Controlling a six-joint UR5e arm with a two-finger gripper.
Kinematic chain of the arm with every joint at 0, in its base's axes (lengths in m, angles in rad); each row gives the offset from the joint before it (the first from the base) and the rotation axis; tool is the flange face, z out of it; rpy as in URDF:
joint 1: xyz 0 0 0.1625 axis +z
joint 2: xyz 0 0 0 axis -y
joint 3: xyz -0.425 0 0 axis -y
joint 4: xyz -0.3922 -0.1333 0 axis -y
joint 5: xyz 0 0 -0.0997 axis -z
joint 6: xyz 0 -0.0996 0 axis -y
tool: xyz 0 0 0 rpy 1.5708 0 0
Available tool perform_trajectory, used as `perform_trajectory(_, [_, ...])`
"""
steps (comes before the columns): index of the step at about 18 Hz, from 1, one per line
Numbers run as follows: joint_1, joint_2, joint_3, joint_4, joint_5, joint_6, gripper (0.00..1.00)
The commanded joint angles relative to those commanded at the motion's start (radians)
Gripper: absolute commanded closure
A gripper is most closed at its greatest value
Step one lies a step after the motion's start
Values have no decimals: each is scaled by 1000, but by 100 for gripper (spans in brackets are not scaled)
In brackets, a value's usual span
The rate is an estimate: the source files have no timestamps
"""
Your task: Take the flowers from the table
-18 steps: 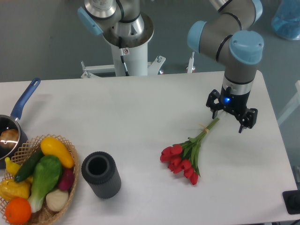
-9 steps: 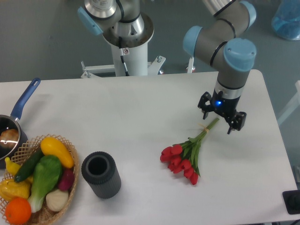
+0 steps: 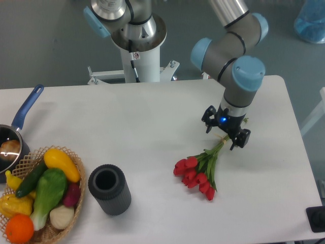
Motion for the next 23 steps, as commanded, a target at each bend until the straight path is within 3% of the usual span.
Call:
perform_trajectory(10, [-49, -61, 3, 49, -15, -40, 0])
perform_trajectory(11, [-55, -65, 3, 54, -17, -43, 7])
perform_trajectory(12, [-60, -65, 3, 55, -17, -51, 25])
perform_trajectory(14, [-61, -65, 3, 55, -17, -64, 72])
perform_trajectory(15, [-61, -65, 5, 57, -18, -58, 90])
perform_trajectory(16, [-61, -66, 8, 57, -18, -60, 100])
perform_trajectory(23, [-51, -51, 18, 60, -38, -83, 100])
